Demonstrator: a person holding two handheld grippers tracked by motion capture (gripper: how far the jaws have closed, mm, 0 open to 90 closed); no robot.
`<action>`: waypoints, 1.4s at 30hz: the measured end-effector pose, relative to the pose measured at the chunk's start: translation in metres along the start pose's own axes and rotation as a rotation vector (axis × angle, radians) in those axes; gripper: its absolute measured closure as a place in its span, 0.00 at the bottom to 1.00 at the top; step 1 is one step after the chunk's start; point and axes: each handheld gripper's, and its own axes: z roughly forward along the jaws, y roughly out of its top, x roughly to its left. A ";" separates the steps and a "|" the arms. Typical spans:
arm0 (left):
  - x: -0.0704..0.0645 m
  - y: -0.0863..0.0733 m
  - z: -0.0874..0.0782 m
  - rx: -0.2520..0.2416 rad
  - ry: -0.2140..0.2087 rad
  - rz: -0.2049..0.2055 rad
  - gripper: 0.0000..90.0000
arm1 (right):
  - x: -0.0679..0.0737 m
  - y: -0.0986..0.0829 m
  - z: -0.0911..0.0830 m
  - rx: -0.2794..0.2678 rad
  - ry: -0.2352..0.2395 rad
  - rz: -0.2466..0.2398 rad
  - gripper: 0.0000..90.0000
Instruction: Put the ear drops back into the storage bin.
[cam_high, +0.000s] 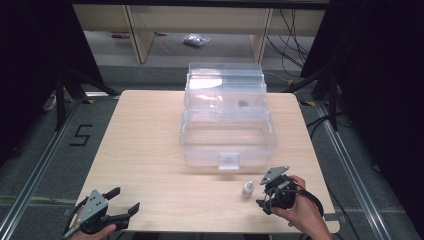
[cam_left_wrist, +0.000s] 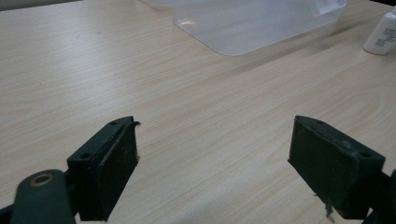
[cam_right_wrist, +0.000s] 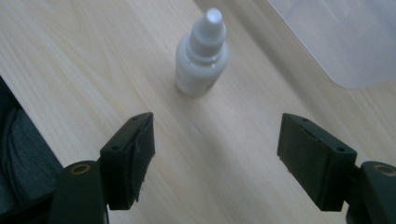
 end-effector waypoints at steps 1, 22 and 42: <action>-0.001 0.000 0.001 -0.010 0.001 -0.012 0.16 | 0.000 0.003 0.001 0.001 -0.003 -0.006 0.32; 0.000 -0.001 0.002 -0.025 -0.005 -0.030 0.16 | 0.004 0.046 0.031 0.144 0.030 -0.138 0.43; 0.000 -0.001 0.003 -0.027 -0.014 -0.030 0.16 | 0.001 0.059 0.044 0.206 0.080 -0.156 0.57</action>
